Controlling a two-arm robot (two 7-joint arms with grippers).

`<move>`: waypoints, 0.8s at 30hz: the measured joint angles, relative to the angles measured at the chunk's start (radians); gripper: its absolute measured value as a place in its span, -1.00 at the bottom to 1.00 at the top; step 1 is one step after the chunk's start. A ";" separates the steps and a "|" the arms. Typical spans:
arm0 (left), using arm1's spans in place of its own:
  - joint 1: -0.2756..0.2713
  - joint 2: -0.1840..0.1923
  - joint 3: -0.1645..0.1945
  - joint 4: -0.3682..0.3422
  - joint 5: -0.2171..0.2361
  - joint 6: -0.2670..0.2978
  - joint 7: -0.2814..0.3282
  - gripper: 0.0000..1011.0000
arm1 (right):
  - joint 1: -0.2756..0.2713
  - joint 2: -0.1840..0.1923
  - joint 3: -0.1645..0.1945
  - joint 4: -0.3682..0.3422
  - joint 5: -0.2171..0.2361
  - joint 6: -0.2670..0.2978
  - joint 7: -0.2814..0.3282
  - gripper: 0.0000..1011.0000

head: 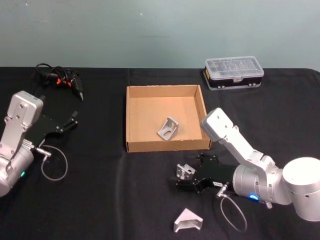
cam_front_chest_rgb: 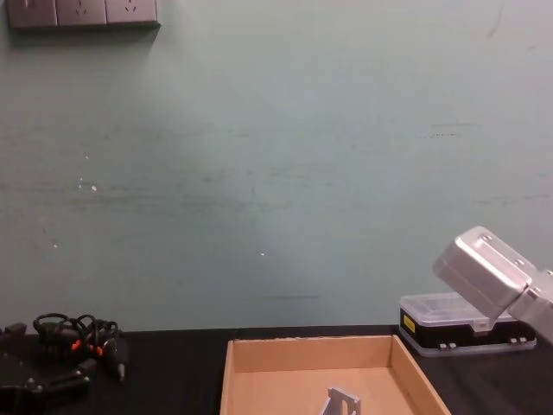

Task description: Use one hand to pick up the angle iron from the table and place it into the box.

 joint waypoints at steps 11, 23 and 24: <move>0.000 0.000 0.000 0.000 0.000 0.000 0.000 0.99 | -0.001 0.001 0.000 -0.001 0.001 0.000 0.000 0.03; 0.000 0.000 0.000 0.000 0.000 0.000 0.000 0.99 | -0.001 0.001 0.000 -0.002 0.001 0.000 0.000 -0.68; 0.000 0.000 0.000 0.000 0.000 0.000 0.000 0.99 | -0.001 0.001 0.000 -0.002 0.001 0.000 0.000 -0.72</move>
